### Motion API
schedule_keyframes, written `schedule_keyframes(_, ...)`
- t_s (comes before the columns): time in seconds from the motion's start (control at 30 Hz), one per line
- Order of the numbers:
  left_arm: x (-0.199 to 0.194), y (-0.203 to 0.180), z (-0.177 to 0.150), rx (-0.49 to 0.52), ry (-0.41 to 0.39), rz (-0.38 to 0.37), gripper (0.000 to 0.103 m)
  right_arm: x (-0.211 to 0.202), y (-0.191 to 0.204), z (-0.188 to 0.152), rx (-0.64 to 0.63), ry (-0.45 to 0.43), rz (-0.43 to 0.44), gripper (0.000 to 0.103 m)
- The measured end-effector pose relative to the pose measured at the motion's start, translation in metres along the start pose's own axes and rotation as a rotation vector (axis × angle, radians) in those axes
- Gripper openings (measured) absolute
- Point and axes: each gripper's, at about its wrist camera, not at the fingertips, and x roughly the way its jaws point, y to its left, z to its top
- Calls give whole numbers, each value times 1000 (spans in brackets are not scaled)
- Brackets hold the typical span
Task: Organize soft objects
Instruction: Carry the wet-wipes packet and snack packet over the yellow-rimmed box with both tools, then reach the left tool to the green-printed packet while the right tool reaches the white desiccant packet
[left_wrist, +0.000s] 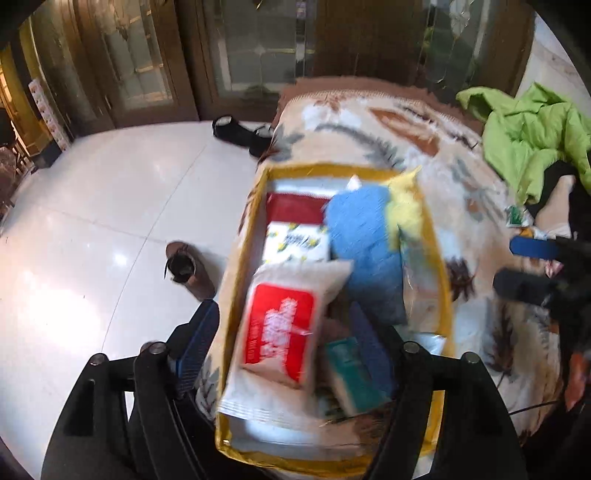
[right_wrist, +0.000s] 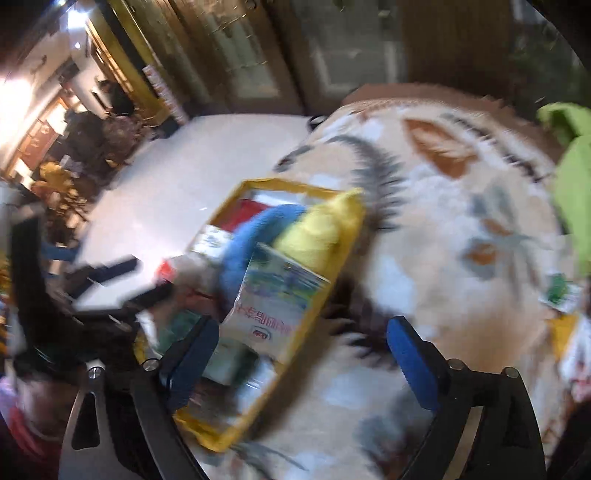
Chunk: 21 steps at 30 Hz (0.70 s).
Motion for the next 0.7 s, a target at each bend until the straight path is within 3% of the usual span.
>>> schedule_keyframes(0.13,-10,-29,4,48,-35,-10,78,-24,-31,-29,13,-33,-90,96)
schedule_keyframes(0.3,-9,-77,9,112,-44,-62,78,-46,-77,-62,88,-37,-130,96)
schedule_keyframes(0.7,21,-185,20,251,-7,-163,78,-102,-208,-101,427,-112,-143,96)
